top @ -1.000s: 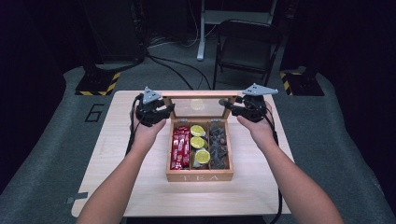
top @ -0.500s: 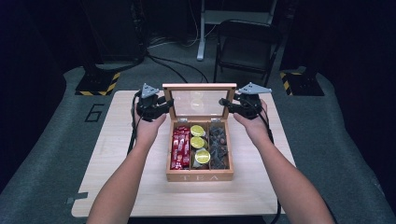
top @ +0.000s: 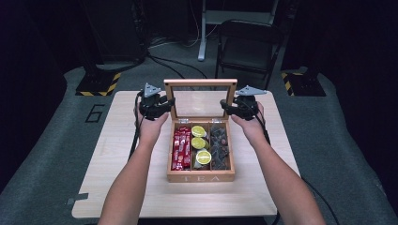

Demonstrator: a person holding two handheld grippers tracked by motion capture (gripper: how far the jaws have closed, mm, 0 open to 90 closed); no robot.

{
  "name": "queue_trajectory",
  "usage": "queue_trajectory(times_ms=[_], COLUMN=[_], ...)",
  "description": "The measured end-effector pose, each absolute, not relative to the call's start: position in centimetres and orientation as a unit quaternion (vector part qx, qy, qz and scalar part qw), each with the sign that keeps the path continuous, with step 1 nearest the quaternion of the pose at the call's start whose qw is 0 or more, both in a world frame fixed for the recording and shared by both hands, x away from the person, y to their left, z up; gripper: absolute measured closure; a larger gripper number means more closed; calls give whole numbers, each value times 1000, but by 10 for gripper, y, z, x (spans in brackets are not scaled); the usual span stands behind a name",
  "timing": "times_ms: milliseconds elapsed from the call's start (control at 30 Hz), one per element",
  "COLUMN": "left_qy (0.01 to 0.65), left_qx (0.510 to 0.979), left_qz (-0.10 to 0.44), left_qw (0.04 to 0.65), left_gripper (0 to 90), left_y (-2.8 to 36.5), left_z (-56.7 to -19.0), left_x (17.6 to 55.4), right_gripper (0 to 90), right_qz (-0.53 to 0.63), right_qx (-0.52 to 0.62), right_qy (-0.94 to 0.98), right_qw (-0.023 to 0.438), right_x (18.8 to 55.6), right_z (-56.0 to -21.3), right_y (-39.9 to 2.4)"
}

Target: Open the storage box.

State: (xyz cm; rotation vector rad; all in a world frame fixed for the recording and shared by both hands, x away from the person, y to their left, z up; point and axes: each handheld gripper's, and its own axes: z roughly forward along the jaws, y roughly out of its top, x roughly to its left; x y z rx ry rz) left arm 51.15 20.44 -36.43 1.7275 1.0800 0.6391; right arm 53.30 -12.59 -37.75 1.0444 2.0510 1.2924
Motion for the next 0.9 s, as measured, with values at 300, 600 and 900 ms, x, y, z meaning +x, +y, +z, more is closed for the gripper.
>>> queue_trajectory(times_ms=[300,600,900], left_qy=[451,460,467], left_qx=[711,713,713], left_qz=[254,233,215], left_qw=[476,474,477], left_gripper=[626,576,509], left_y=[204,206,207], left_z=[-374,-382,-390], left_x=[516,514,503], right_gripper=[503,525,531], right_qz=[468,474,483], right_qx=[391,394,403], right_qy=[758,757,748], right_qw=[231,218,212], right_x=[541,546,553], right_z=[-387,-390,-392], right_y=[-125,-128,-128])
